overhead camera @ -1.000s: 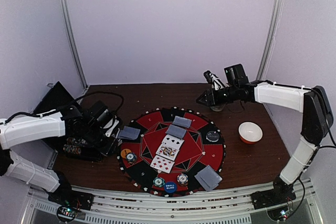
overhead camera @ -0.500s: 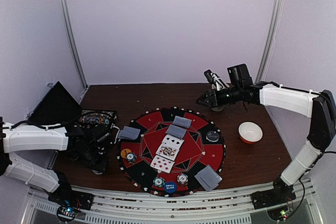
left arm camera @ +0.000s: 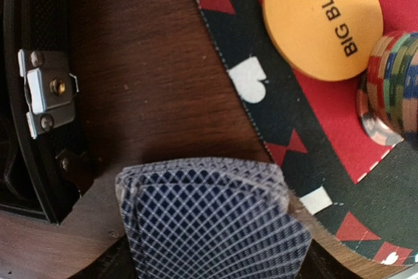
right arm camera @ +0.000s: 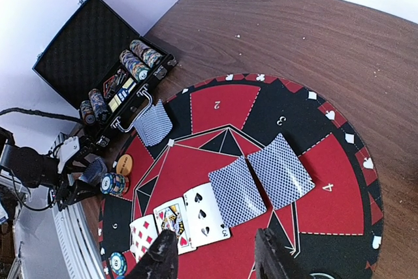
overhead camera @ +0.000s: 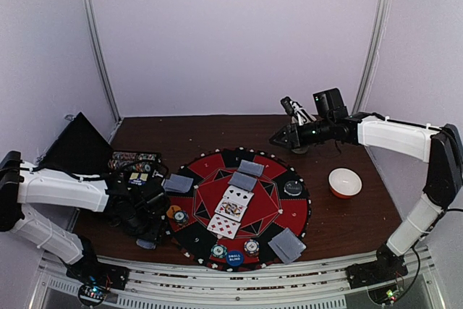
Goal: Distribute texas hold em gaming equipment
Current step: Place the face-down deck piles in the corner of the board.
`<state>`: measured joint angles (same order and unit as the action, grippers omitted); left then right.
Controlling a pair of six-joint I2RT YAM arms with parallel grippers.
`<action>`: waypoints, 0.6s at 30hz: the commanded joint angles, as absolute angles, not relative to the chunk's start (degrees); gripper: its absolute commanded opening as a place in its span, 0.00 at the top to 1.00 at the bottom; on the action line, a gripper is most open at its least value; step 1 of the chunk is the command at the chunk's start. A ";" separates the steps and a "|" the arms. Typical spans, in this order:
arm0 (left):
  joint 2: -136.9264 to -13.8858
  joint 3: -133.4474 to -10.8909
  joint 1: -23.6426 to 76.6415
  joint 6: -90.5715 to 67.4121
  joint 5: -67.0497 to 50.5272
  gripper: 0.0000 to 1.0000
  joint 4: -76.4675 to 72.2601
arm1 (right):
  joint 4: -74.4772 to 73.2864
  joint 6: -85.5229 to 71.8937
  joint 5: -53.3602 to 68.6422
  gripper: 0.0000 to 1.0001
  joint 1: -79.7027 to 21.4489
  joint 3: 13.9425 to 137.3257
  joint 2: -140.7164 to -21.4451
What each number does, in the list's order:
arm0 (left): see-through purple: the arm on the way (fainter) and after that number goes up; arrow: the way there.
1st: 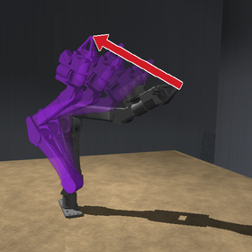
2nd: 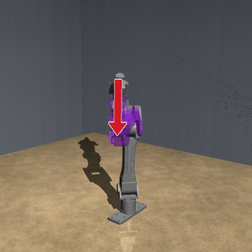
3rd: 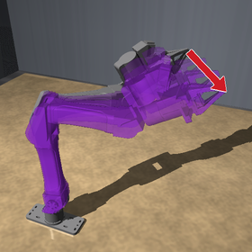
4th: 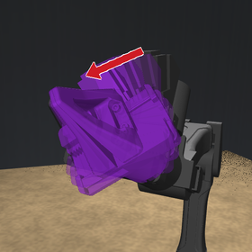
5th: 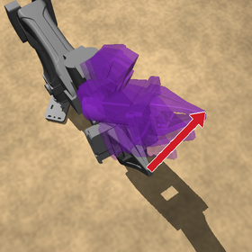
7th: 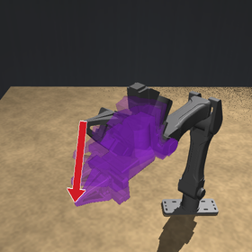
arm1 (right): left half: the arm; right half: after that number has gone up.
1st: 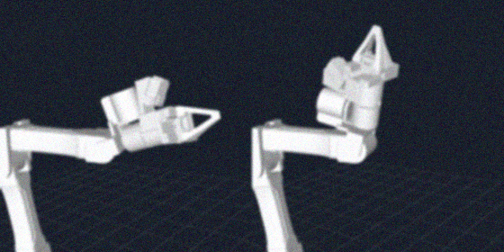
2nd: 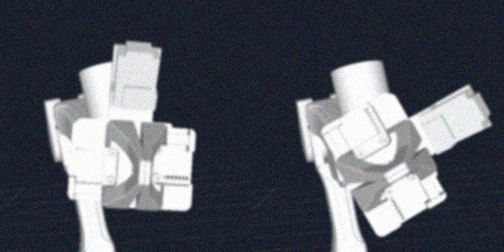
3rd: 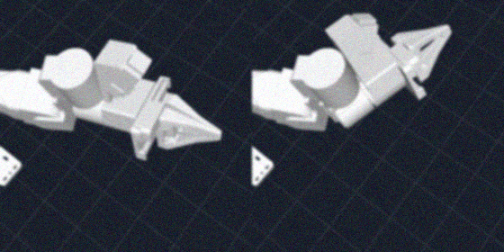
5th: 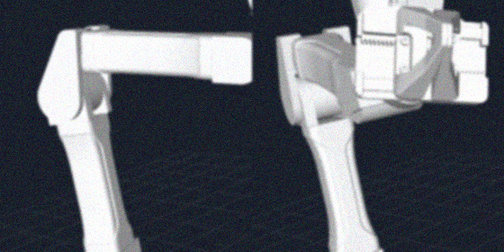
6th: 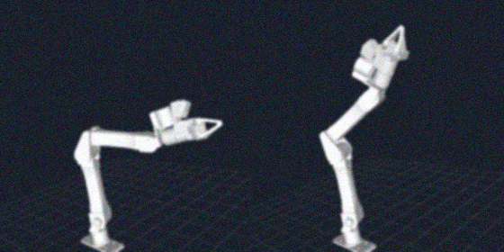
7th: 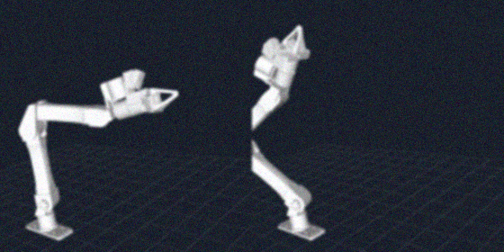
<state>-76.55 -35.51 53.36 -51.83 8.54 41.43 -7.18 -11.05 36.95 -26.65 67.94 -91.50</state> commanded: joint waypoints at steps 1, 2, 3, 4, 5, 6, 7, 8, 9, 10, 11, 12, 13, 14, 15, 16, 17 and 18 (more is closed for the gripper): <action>-77.52 -32.87 53.71 -52.69 7.25 0.21 39.44 | -7.55 -10.12 37.71 0.57 -26.99 68.53 -90.73; -77.19 -32.71 53.70 -52.73 7.17 0.20 39.46 | -7.62 -10.06 37.71 0.57 -26.98 68.55 -90.63; -76.91 -32.58 53.70 -52.93 6.94 0.20 39.46 | -7.64 -10.03 37.66 0.57 -26.98 68.55 -90.49; -76.39 -32.54 53.70 -52.96 6.70 0.19 39.45 | -7.72 -9.97 37.70 0.57 -27.00 68.58 -90.32; -76.10 -32.64 53.70 -53.11 6.67 0.18 39.77 | -7.73 -9.96 37.70 0.56 -27.01 68.63 -90.23; -75.61 -33.06 53.70 -53.17 6.98 0.16 40.37 | -7.73 -9.95 37.70 0.56 -26.99 68.66 -90.12; -75.26 -33.74 53.75 -53.17 7.60 0.12 41.40 | -7.73 -9.89 37.71 0.56 -27.00 68.65 -89.97; -74.93 -34.51 53.71 -53.12 8.62 0.09 42.77 | -7.78 -9.89 37.66 0.55 -26.99 68.68 -89.96; -74.63 -35.46 53.70 -53.12 9.99 0.06 44.31 | -7.86 -9.81 37.70 0.55 -26.98 68.80 -89.83; -74.38 -36.57 53.70 -53.22 11.36 0.03 46.01 | -7.97 -9.74 37.66 0.55 -26.98 68.86 -89.78; -74.09 -37.69 53.66 -53.30 12.58 0.02 47.51 | -7.99 -9.75 37.40 0.55 -26.98 68.97 -89.74; -73.84 -38.89 53.65 -53.45 13.94 0.02 49.05 | -8.07 -9.69 37.13 0.54 -26.98 69.11 -89.62; -73.52 -39.98 53.63 -53.51 14.52 0.02 50.25 | -8.02 -9.63 36.79 0.54 -27.00 69.21 -89.46; -73.25 -41.25 53.64 -53.63 15.10 0.02 51.48 | -8.00 -9.58 36.26 0.53 -26.96 69.32 -89.33; -72.91 -42.42 53.63 -53.71 15.57 0.02 52.48 | -8.00 -9.53 35.84 0.53 -26.90 69.53 -89.16; -72.58 -43.62 53.66 -53.69 16.02 0.02 53.39 | -8.12 -9.52 35.31 0.52 -26.90 69.85 -89.06; -72.22 -44.97 53.62 -53.58 16.69 0.02 54.39 | -8.29 -9.51 34.42 0.52 -26.89 70.24 -88.97; -71.87 -47.00 53.60 -53.35 17.41 0.02 55.35 | -8.51 -9.43 33.82 0.52 -26.89 71.02 -88.96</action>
<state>-74.00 -40.93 53.63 -52.90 13.06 49.80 -7.55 -10.35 36.25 -26.65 68.07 -91.31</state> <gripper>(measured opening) 0.982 0.479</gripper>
